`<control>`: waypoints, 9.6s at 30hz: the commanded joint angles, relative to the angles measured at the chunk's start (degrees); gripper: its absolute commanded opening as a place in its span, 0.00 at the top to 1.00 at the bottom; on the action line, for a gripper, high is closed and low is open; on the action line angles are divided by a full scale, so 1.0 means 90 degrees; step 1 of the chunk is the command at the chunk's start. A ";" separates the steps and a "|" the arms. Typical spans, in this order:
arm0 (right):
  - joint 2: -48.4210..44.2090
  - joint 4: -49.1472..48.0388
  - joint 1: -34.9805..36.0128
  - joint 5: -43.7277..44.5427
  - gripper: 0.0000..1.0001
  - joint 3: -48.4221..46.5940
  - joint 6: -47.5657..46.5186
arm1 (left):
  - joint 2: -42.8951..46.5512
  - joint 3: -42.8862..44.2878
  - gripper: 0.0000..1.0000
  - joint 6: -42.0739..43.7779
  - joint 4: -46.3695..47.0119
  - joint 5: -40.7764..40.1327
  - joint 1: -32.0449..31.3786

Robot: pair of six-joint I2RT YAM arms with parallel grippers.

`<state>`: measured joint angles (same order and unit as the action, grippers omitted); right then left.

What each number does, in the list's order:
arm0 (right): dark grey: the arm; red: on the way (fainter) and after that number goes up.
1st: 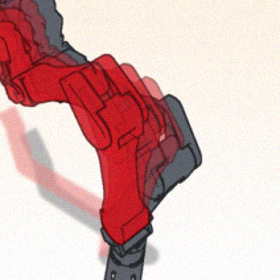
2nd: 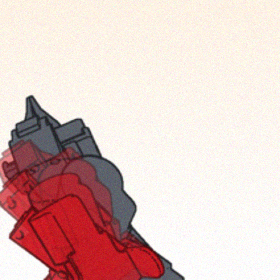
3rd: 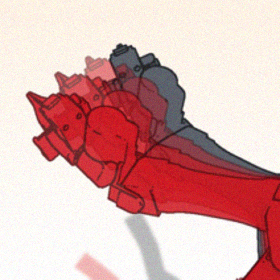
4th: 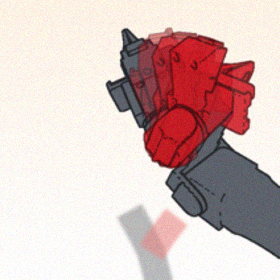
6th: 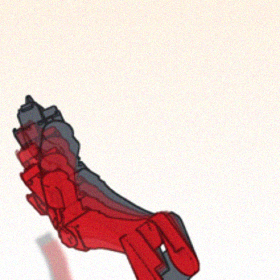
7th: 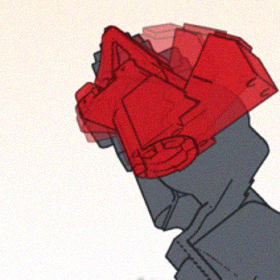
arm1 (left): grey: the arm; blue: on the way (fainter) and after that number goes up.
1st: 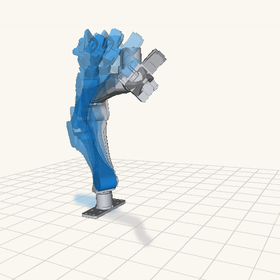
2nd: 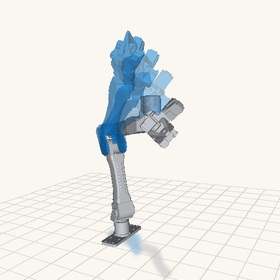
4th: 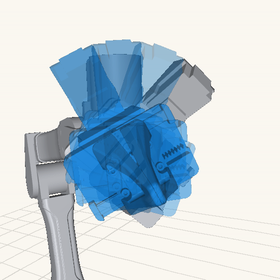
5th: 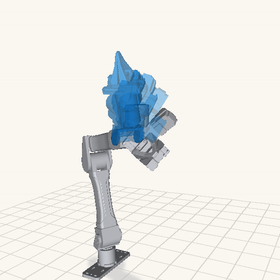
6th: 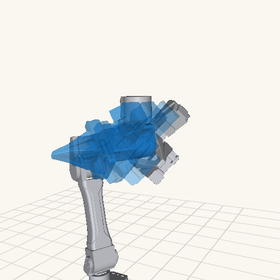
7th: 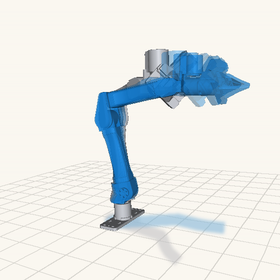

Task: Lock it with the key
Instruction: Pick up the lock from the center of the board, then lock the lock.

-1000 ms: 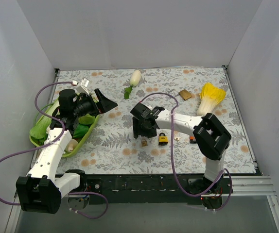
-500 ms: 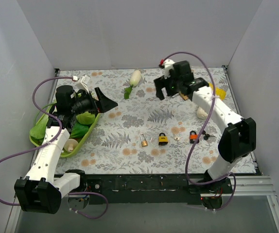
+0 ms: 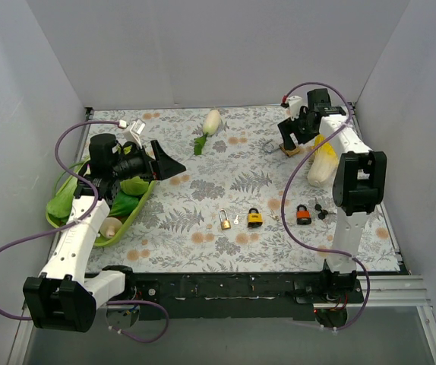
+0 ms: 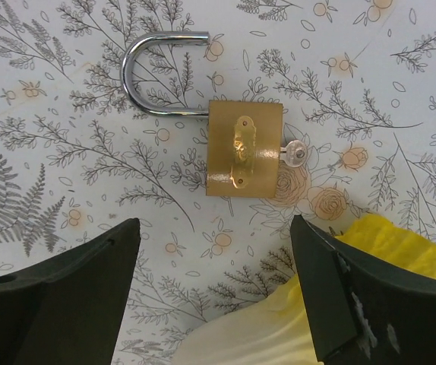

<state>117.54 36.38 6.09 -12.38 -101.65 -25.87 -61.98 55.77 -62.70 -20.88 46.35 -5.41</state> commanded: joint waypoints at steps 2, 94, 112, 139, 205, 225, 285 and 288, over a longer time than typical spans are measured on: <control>0.0397 0.0059 -0.0012 -0.0196 0.16 -0.0434 -0.0456 | -0.0018 -0.0054 0.02 0.0023 0.0084 0.0241 0.0025; -0.0871 0.0449 0.0700 -0.1495 0.99 0.0649 0.0705 | -0.0546 0.0034 0.07 0.2774 0.0728 0.0719 -0.0053; -0.1078 0.0216 0.1150 -0.2062 0.99 0.1226 0.1692 | -0.3794 0.1196 0.25 0.5462 0.1782 -0.1652 -0.2631; -0.0257 0.0089 0.1247 -0.2218 0.99 0.0767 0.1692 | -0.6083 0.2290 0.68 0.5121 0.2271 -0.1820 -0.3198; -0.5062 0.1124 0.4324 -0.3350 0.99 0.1753 -0.0905 | 0.0529 0.1245 1.00 0.4397 -0.0384 0.1637 -0.2524; -0.4710 0.0782 0.4704 -0.3693 0.99 0.1353 -0.0456 | 0.0392 0.1031 1.00 0.4672 -0.0317 0.1393 -0.2885; -0.5325 -0.0811 0.4939 -0.3264 0.56 0.2407 0.0794 | 0.1319 -0.0933 1.00 0.1927 0.2742 -0.0013 -0.3571; -0.5452 -0.0295 0.4657 -0.3185 0.31 0.2407 0.0697 | 0.1339 -0.0787 1.00 0.2005 0.2527 0.0279 -0.3034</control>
<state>70.24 41.93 50.00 -37.74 -78.91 -17.91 -50.89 44.77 -46.30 1.17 49.82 -37.71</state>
